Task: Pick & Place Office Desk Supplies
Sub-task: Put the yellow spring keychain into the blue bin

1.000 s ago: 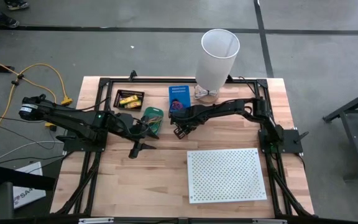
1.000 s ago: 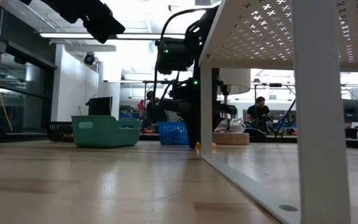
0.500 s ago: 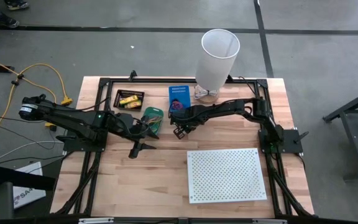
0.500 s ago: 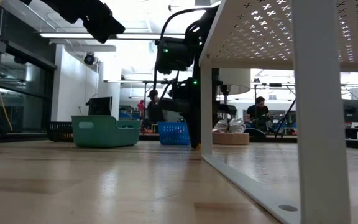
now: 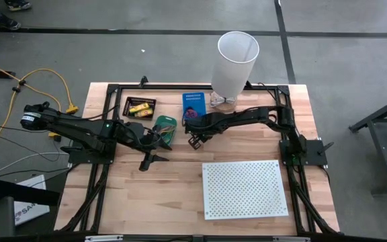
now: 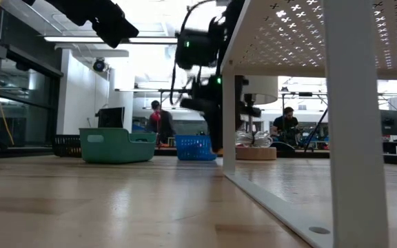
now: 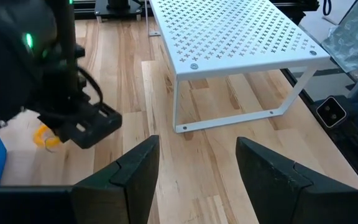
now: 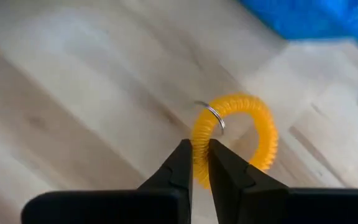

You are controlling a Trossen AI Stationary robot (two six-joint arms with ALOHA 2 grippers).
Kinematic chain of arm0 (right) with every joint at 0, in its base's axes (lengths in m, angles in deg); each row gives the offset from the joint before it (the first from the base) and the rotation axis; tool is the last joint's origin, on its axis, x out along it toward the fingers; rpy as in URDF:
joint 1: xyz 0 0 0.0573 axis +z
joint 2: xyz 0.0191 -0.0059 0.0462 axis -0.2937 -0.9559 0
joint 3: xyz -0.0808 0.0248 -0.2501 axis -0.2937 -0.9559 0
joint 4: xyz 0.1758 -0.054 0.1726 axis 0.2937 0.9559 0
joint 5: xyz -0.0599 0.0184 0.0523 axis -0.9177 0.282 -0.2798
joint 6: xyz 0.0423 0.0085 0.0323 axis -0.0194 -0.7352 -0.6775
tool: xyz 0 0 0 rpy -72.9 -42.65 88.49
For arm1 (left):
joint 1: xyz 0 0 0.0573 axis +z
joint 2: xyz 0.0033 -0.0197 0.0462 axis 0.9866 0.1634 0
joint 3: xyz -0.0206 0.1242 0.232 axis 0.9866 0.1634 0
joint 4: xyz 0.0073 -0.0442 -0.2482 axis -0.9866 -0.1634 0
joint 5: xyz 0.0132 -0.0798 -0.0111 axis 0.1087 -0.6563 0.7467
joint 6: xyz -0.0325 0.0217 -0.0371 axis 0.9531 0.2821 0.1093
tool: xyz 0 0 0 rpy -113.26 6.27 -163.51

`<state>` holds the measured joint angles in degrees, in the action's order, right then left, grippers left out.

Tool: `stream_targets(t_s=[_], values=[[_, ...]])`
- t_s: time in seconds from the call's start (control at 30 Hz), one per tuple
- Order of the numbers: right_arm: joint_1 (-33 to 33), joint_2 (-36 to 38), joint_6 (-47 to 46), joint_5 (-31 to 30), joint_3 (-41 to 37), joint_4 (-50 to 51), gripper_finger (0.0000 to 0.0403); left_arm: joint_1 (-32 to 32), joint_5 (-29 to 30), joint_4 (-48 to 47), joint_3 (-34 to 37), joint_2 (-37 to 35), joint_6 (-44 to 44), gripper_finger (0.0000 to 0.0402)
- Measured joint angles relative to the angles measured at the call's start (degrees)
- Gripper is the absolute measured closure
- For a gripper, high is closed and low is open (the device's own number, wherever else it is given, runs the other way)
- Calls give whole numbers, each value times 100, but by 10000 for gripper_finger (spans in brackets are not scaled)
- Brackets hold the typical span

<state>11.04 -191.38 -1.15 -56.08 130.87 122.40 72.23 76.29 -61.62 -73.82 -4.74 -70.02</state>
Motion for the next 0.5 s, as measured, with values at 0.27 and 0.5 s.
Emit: stream_targets(t_s=[0.27,0.5], values=[[185,591,365,34,-1,-182,378,-2,0,9,0,0,0,195],[398,781,449,-203,1,-234,378,0,0,9,0,2,0,195]])
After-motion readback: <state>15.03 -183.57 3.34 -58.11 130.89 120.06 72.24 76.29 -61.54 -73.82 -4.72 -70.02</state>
